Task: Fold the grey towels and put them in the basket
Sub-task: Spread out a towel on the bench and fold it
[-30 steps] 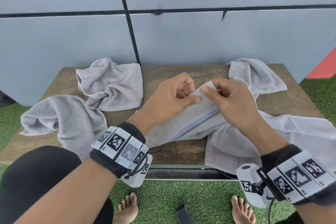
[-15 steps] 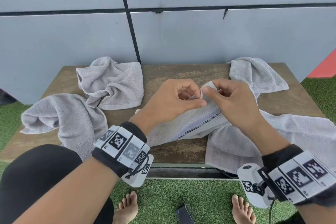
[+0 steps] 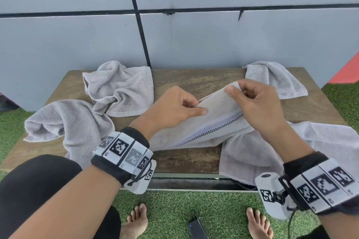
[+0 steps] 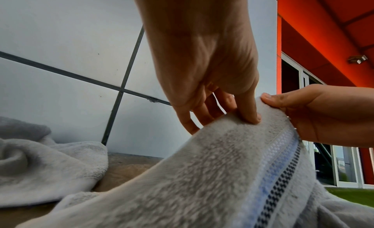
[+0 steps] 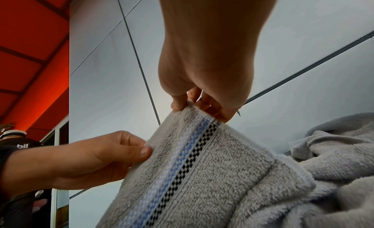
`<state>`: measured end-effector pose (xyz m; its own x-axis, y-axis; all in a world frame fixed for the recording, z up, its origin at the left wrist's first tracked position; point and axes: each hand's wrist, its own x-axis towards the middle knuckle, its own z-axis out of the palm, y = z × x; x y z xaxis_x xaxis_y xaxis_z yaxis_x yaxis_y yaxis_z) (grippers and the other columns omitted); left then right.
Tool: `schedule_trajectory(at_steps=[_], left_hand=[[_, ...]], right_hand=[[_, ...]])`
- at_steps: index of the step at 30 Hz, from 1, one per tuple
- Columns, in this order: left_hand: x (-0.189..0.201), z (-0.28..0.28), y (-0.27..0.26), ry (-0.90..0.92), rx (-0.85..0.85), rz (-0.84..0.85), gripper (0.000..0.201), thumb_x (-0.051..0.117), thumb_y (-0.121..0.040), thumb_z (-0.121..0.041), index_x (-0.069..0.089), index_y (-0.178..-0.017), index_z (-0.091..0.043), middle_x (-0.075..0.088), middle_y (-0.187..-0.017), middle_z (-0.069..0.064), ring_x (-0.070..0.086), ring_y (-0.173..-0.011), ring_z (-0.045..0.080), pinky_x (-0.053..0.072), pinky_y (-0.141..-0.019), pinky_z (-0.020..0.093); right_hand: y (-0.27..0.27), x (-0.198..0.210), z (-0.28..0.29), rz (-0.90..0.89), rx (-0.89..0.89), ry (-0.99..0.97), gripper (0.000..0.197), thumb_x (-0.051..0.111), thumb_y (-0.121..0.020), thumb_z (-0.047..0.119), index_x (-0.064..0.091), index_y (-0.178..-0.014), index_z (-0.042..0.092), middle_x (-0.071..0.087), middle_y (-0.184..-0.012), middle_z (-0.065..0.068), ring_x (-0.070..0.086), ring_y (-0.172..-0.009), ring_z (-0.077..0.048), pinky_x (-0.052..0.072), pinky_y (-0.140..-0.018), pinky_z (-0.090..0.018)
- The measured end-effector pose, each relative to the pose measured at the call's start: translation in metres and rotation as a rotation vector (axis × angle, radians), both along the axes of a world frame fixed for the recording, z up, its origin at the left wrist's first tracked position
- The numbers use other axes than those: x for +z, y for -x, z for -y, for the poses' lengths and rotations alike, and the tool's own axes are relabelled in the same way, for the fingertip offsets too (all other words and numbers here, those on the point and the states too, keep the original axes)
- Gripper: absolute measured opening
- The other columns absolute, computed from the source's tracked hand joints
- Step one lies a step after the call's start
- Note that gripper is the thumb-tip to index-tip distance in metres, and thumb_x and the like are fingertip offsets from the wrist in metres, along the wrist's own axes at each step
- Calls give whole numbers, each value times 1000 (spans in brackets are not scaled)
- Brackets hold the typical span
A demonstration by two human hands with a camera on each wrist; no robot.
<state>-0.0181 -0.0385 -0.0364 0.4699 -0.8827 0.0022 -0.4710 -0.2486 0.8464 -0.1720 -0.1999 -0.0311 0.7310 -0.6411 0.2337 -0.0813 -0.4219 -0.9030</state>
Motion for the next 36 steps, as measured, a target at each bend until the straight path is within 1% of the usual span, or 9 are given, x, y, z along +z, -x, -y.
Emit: schedule_trajectory(at_steps=[5,8,11,14,17,21,26,30,36], left_hand=[[-10,-20,-17,-115,1,65,8,82,-82,-31,79,-75,-29,73,-74,2,56,-65,14,44,-66,33],[-13,-39,-20,-193,-5,180,13,79,-85,-29,77,-74,-23,67,-67,-17,53,-61,0,41,-62,16],[-16,-62,-26,-275,20,244,15,76,-87,-32,76,-79,-20,67,-74,-15,57,-66,4,40,-61,13],[-18,-88,-37,-328,80,277,18,73,-90,-35,71,-75,-27,66,-73,-8,57,-65,6,44,-64,25],[-15,-107,-35,-315,120,313,24,66,-96,-31,63,-71,-31,58,-63,-11,50,-57,3,37,-59,20],[-11,-120,-26,-234,134,350,36,55,-102,-20,49,-70,-37,51,-60,-17,47,-57,-1,30,-57,18],[-9,-130,-20,-150,168,334,14,49,-104,-17,59,-95,-21,51,-68,-9,47,-60,1,37,-58,16],[-10,-138,-18,-83,188,256,5,55,-103,-23,50,-104,-24,48,-57,-6,39,-51,7,33,-54,18],[-7,-150,-19,-52,263,202,11,69,-94,-27,67,-88,-18,60,-62,-4,46,-55,6,39,-61,28]], right_hand=[[6,-2,9,12,-52,-25,20,70,-93,31,74,-84,13,64,-83,-28,53,-67,-23,45,-64,-35],[8,-2,11,17,-85,-32,17,70,-93,29,75,-85,15,63,-74,-23,50,-64,-17,42,-59,-27],[10,-1,14,17,-104,-52,17,70,-93,30,75,-84,17,63,-71,-19,51,-63,-12,44,-60,-24],[12,-3,18,21,-104,-66,24,69,-94,26,69,-71,22,56,-53,6,45,-54,0,39,-57,-14],[9,-6,19,-19,-122,-58,22,69,-94,28,68,-72,24,48,-48,19,42,-48,1,35,-54,-13],[7,-7,18,-43,-136,-53,29,69,-94,29,62,-66,23,44,-44,18,41,-45,-1,32,-50,-11],[9,-4,18,-32,-148,-50,48,68,-93,28,42,-54,21,31,-41,14,29,-42,-5,26,-45,-15],[13,-5,18,-32,-151,-55,52,68,-94,27,35,-55,18,27,-42,12,24,-44,-7,24,-48,-20],[24,-6,14,-26,-124,-24,39,70,-93,29,55,-64,7,43,-57,2,36,-55,-10,35,-59,-30]])
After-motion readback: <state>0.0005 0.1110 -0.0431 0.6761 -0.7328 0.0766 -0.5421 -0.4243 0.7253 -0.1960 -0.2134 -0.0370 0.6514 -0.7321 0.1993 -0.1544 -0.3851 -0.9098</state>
